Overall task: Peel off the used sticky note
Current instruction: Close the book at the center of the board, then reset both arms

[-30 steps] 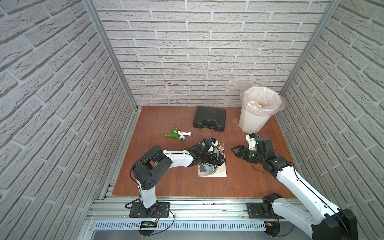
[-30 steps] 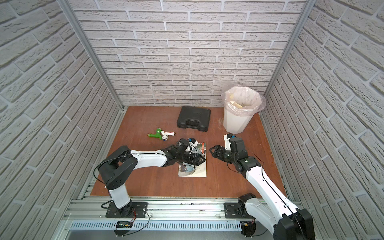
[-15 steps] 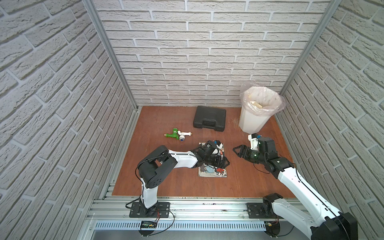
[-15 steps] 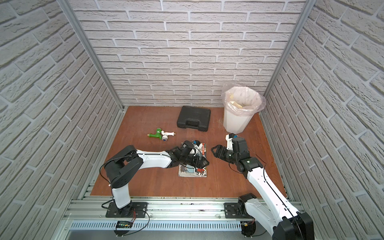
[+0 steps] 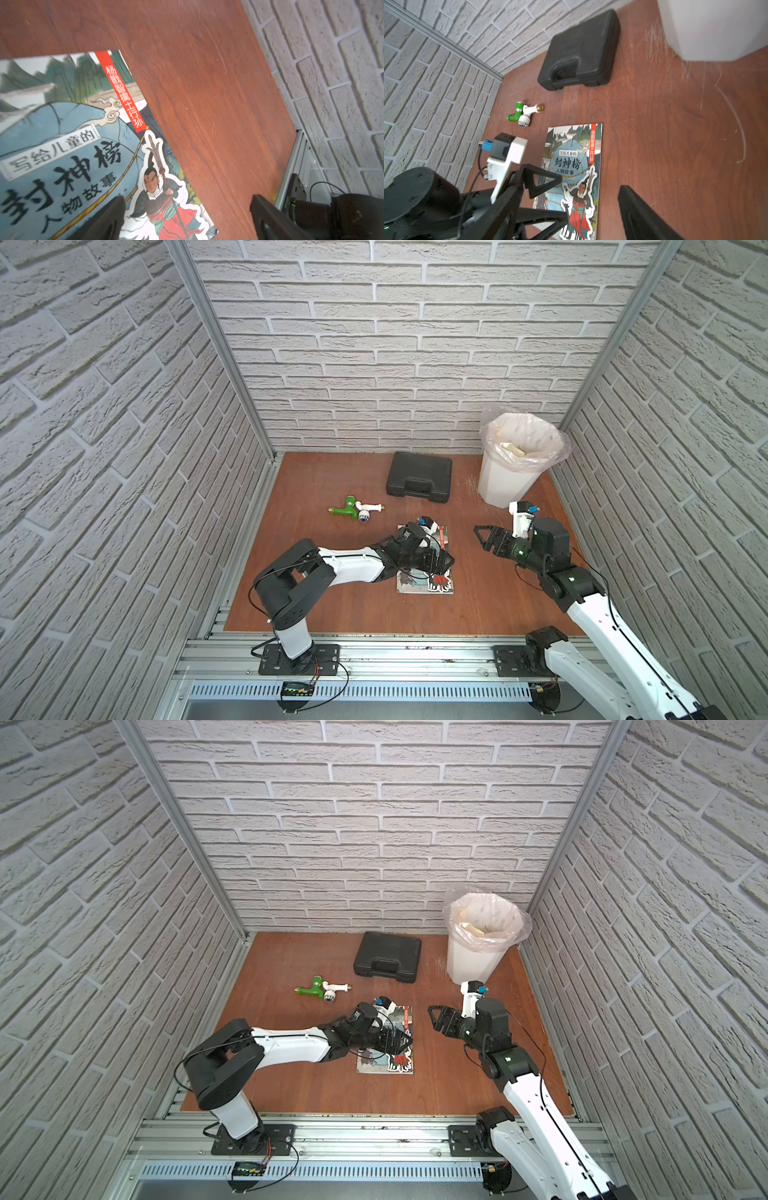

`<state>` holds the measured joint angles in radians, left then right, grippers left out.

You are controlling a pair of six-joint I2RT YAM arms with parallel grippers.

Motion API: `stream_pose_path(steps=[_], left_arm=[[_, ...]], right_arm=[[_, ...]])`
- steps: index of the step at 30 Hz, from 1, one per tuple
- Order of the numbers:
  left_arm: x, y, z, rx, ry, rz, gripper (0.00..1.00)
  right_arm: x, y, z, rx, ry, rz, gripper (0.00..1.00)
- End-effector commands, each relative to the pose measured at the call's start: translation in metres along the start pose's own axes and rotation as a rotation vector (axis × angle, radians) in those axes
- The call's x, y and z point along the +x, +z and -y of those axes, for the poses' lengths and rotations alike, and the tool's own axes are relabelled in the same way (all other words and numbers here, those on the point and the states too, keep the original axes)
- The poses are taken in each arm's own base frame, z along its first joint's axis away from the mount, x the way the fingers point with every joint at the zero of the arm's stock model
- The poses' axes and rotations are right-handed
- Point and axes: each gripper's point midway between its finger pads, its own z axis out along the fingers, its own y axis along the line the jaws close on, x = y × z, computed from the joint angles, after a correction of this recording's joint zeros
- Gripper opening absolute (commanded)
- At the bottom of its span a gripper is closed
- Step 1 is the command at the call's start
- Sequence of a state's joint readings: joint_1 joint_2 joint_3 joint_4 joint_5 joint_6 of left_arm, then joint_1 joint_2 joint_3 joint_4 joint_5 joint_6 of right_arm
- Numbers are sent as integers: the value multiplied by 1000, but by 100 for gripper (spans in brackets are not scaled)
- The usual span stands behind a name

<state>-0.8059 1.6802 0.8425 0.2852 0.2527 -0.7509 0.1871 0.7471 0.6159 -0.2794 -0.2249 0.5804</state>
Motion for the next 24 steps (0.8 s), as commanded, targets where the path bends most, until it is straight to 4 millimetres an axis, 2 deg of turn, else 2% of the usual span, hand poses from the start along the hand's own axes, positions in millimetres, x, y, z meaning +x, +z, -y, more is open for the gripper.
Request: stream_pose_path(steps=[1, 5, 6, 7, 8, 13, 18, 24], left_arm=[[-25, -27, -9, -56, 45, 110, 98], [-37, -54, -27, -118, 45, 171, 98], [-38, -61, -33, -143, 50, 183, 98], [-42, -70, -39, -170, 56, 204, 98], [-44, -79, -44, -200, 63, 222, 98], [-53, -130, -78, -368, 91, 327, 98], [-58, -192, -122, -581, 83, 467, 98], [-53, -268, -169, -960, 138, 641, 98]], right_arm=[[-24, -9, 5, 27, -97, 165, 81], [-35, -21, 16, 83, -171, 285, 83], [-37, -24, 20, 103, -184, 314, 87], [-40, -26, 26, 132, -194, 343, 99], [-42, -29, 32, 162, -199, 372, 100], [-45, -28, 49, 228, -278, 472, 100], [-50, -23, 63, 293, -336, 542, 99], [-48, -7, 77, 369, -446, 519, 99]])
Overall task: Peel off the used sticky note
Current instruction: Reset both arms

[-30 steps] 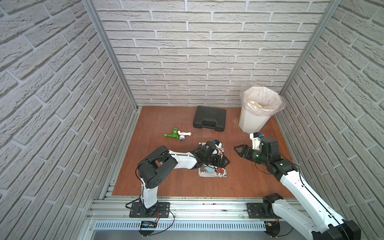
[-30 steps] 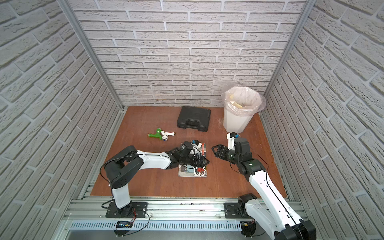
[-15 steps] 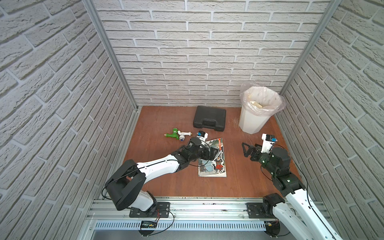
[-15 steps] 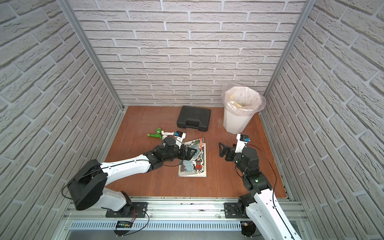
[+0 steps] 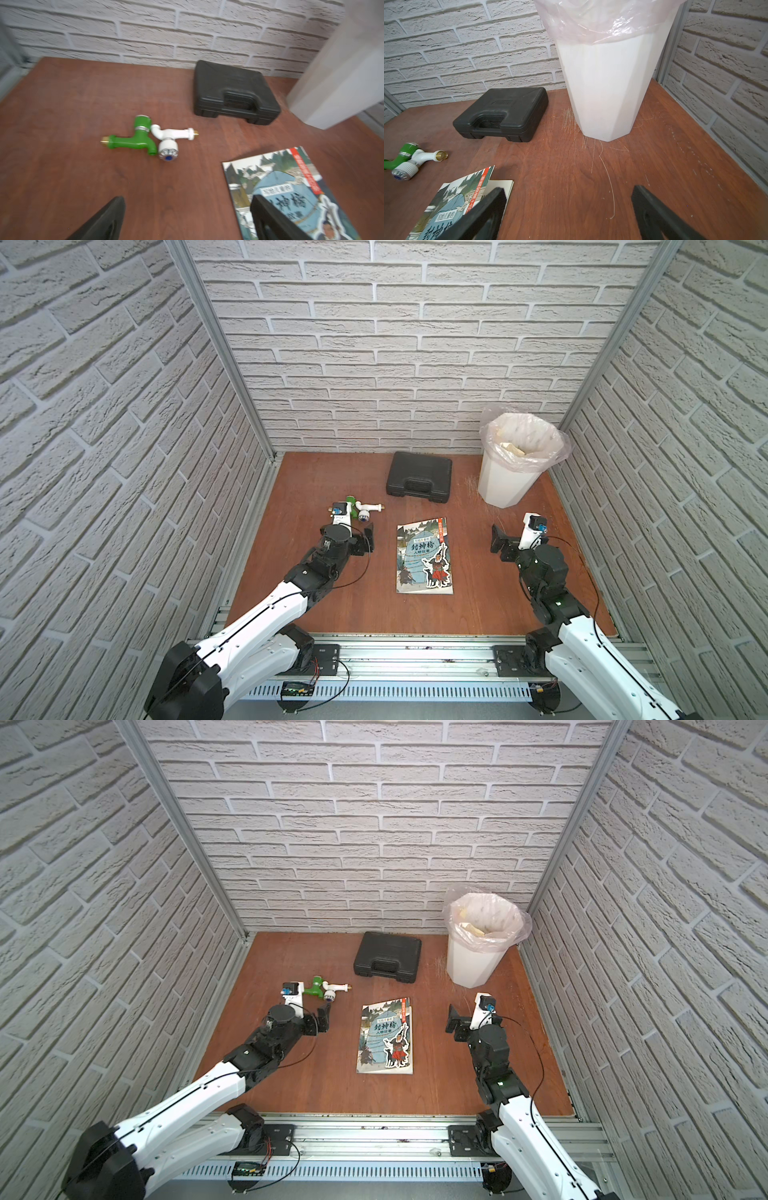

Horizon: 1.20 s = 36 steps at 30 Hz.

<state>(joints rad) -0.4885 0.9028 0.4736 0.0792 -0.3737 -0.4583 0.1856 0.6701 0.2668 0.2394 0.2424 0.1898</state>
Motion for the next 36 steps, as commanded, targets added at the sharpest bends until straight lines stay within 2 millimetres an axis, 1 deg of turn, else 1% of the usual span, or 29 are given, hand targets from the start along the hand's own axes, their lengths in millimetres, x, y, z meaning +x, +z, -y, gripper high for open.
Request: stream_pose_path(steps=[1, 3, 6, 10, 12, 14, 18, 20, 21, 22, 24, 25, 26, 28, 30, 32, 34, 35, 36], left_arm=[[-8, -13, -57, -287, 108, 111, 98], [-9, -19, -76, -380, 151, 162, 98], [-13, -22, -93, -444, 185, 214, 98], [-19, -21, -111, -501, 244, 240, 98], [-15, -14, -120, -502, 249, 249, 98], [-7, -5, -128, -485, 232, 245, 98], [6, 16, -142, -486, 241, 215, 98], [7, 25, -145, -489, 263, 212, 98], [9, 31, -145, -477, 272, 210, 98], [7, 35, -145, -469, 274, 219, 98], [8, 47, -139, -406, 282, 218, 98], [11, 54, -138, -390, 291, 201, 98], [12, 57, -139, -390, 296, 193, 98], [16, 66, -134, -351, 306, 183, 98], [20, 71, -133, -328, 310, 180, 98], [23, 74, -136, -313, 288, 173, 98], [29, 80, -141, -312, 274, 152, 98], [26, 83, -140, -310, 283, 155, 98], [29, 85, -138, -290, 283, 126, 98]], right_arm=[[-21, 4, 6, 47, -64, 116, 99], [-20, 9, 8, 64, -76, 117, 99], [-17, 17, 8, 72, -101, 116, 99], [-13, 29, 9, 86, -125, 114, 99], [-8, 37, 9, 92, -132, 107, 99], [-2, 46, 10, 102, -138, 99, 99], [3, 57, 11, 120, -151, 69, 99], [2, 59, 9, 112, -181, 49, 99], [0, 58, 10, 121, -182, 74, 99], [-6, 57, 14, 142, -171, 115, 99], [-12, 61, 19, 167, -165, 137, 99], [-13, 65, 17, 158, -186, 118, 99], [-11, 69, 15, 149, -200, 98, 99], [-4, 76, 17, 159, -225, 56, 99], [9, 79, 24, 181, -200, -14, 99], [22, 79, 21, 140, -193, -66, 99], [27, 81, 23, 138, -198, -57, 99], [29, 82, 24, 141, -202, -45, 99], [27, 85, 25, 143, -207, -26, 99]])
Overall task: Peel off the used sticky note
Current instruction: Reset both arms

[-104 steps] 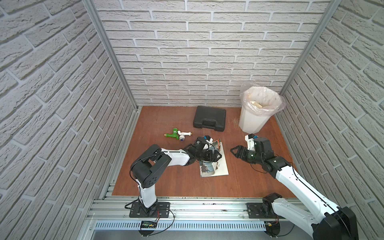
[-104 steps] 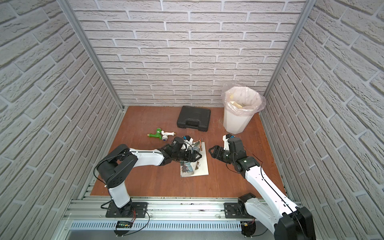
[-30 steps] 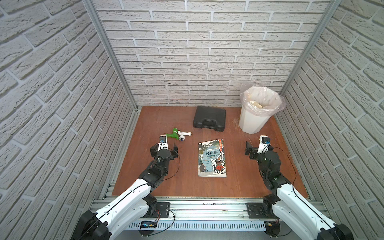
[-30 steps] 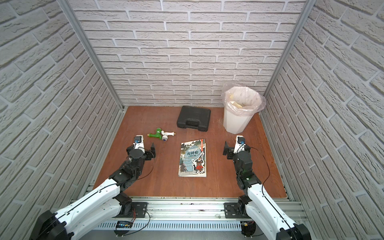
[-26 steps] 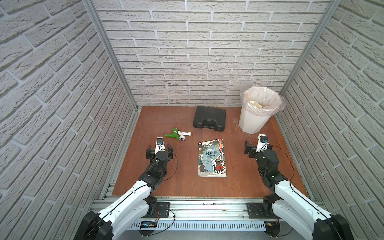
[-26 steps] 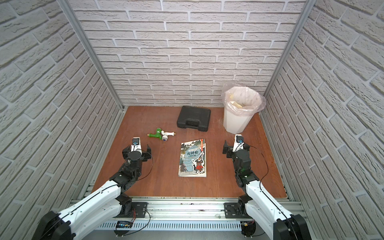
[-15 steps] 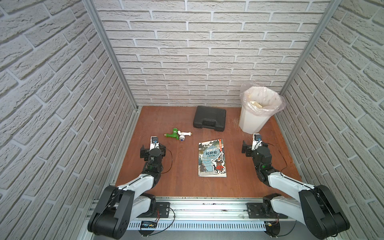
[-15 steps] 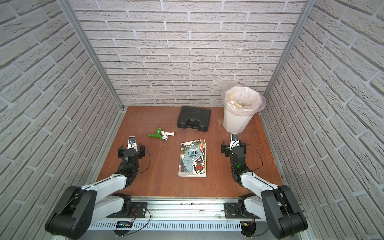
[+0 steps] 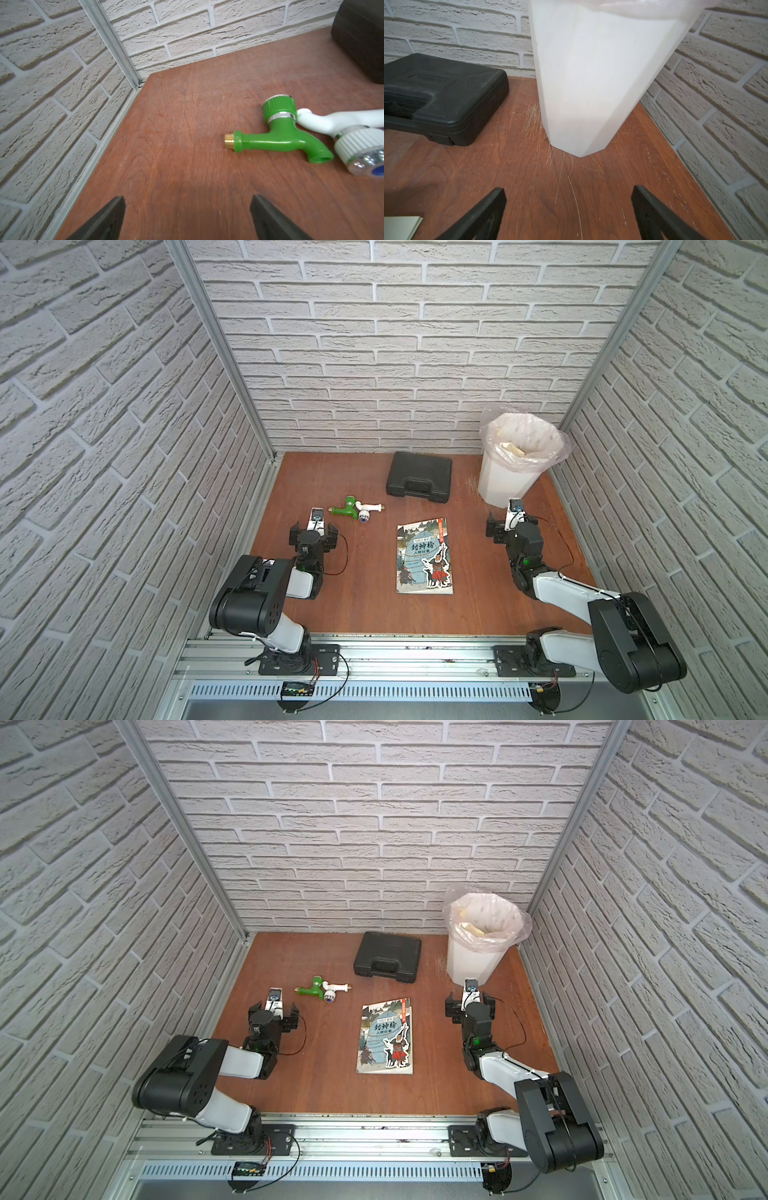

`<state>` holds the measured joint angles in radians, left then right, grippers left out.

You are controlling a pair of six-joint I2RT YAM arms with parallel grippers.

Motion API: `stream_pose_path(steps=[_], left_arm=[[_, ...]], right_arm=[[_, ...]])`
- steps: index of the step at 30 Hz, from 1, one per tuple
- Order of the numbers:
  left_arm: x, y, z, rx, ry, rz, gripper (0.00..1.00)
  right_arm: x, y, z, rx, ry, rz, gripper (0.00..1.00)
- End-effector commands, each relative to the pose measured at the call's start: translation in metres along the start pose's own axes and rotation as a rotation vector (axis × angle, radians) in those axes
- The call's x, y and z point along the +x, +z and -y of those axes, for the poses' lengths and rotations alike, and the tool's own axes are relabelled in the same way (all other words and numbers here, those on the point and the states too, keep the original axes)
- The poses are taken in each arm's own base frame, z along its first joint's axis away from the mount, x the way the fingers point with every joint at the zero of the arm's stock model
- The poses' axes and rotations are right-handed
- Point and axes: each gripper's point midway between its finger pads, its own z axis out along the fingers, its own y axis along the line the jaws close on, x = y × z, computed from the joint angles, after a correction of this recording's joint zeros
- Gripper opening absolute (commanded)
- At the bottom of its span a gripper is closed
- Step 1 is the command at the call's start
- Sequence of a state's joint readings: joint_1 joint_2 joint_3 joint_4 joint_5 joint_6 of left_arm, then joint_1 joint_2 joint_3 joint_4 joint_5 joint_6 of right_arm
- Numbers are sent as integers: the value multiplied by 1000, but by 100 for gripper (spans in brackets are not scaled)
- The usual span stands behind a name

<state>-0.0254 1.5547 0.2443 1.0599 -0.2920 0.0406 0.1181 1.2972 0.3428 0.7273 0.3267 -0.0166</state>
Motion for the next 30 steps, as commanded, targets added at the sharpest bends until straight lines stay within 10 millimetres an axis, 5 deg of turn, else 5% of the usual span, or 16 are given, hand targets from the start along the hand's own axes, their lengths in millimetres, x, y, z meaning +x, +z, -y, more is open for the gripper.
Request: stream_pose_path(steps=[1, 8, 30], left_arm=[[-23, 10, 7, 66, -24, 50, 98], [-19, 24, -1, 87, -78, -17, 98], [-19, 25, -1, 100, -83, -21, 98]], right_arm=[[2, 7, -4, -22, -10, 34, 99], [23, 35, -4, -17, 13, -14, 99], [26, 39, -4, -52, 29, -48, 99]])
